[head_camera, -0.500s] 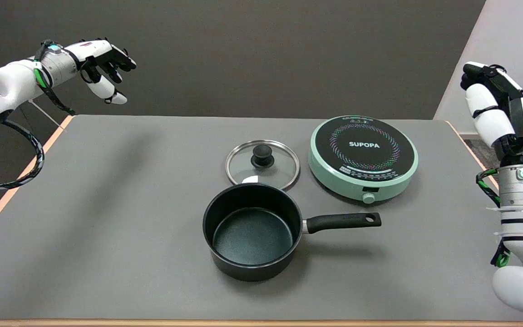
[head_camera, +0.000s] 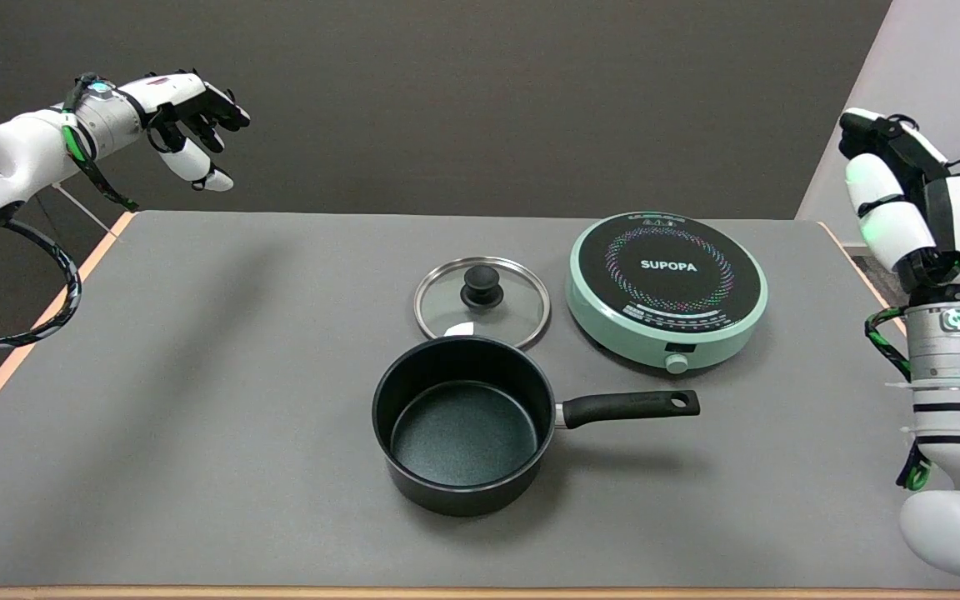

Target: Pick up the pot.

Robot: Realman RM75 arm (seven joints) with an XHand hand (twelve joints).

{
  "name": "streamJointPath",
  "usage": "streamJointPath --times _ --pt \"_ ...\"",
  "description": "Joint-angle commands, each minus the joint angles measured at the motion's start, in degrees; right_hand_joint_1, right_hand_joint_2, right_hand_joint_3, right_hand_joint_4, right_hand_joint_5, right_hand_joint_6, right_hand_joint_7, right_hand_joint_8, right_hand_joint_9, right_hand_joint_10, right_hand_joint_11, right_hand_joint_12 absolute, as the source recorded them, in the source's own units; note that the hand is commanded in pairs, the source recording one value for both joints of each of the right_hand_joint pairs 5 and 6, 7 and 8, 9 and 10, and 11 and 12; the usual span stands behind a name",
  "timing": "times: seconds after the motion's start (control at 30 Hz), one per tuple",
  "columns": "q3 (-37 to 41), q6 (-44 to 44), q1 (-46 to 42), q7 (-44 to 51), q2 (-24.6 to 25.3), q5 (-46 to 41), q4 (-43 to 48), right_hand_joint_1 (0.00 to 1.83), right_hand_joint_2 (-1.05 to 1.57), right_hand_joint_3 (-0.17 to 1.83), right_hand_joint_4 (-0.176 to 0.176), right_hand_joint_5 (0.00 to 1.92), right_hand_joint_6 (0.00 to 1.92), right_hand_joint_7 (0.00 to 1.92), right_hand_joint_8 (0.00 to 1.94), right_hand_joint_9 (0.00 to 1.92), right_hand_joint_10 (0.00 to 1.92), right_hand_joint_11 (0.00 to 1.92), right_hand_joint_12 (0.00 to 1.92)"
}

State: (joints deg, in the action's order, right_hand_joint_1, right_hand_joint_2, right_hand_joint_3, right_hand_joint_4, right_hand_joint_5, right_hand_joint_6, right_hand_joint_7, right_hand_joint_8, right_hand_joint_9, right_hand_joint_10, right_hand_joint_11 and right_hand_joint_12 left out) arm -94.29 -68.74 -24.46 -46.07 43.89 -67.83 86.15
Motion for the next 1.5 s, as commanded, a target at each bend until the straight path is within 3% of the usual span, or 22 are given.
streamJointPath --times 0.03,0.3,0.47,0.57,0.83,0.93,1.13,1.27,1.5 --pt "0.4 -4.1 0.0 9.4 0.0 3.8 4.4 0.69 1.57 0.08 -0.176 0.33 0.33 0.33 0.33 0.33 0.33 0.33 0.33" --pt "-1.1 -7.4 0.0 31.4 0.0 4.4 12.2 0.71 1.57 0.17 -0.176 0.23 0.23 0.23 0.23 0.23 0.23 0.23 0.23" --pt "-6.2 -6.3 2.4 55.2 1.1 3.5 19.5 0.73 1.57 0.21 -0.176 0.21 0.21 0.21 0.21 0.21 0.21 0.21 0.21" --pt "-11.1 -7.2 6.5 64.9 3.7 5.4 20.4 0.74 1.57 0.21 -0.176 0.2 0.2 0.2 0.2 0.2 0.2 0.2 0.2" --pt "-18.4 -7.2 11.3 77.5 10.8 11.3 20.4 0.85 1.44 0.31 -0.176 0.08 0.08 0.08 0.08 0.08 0.08 0.08 0.08" --pt "-20.1 -7.6 10.3 79.8 12.1 15.0 20.4 0.93 1.19 0.44 -0.176 0.07 0.07 0.07 0.07 0.07 0.07 0.07 0.07" --pt "-22.7 -12.8 5.2 83.3 14.3 23.3 20.3 1.14 0.24 0.88 -0.176 0.06 0.06 0.06 0.06 0.06 0.06 0.06 0.06" --pt "-24.2 -15.0 1.4 84.9 16.1 27.5 20.2 1.16 0.03 0.96 -0.176 0.06 0.06 0.06 0.06 0.06 0.06 0.06 0.06" --pt "-26.9 -16.9 -2.7 84.1 18.4 34.4 18.7 1.15 -0.08 1.0 -0.176 0.06 0.06 0.06 0.06 0.06 0.06 0.06 0.06"
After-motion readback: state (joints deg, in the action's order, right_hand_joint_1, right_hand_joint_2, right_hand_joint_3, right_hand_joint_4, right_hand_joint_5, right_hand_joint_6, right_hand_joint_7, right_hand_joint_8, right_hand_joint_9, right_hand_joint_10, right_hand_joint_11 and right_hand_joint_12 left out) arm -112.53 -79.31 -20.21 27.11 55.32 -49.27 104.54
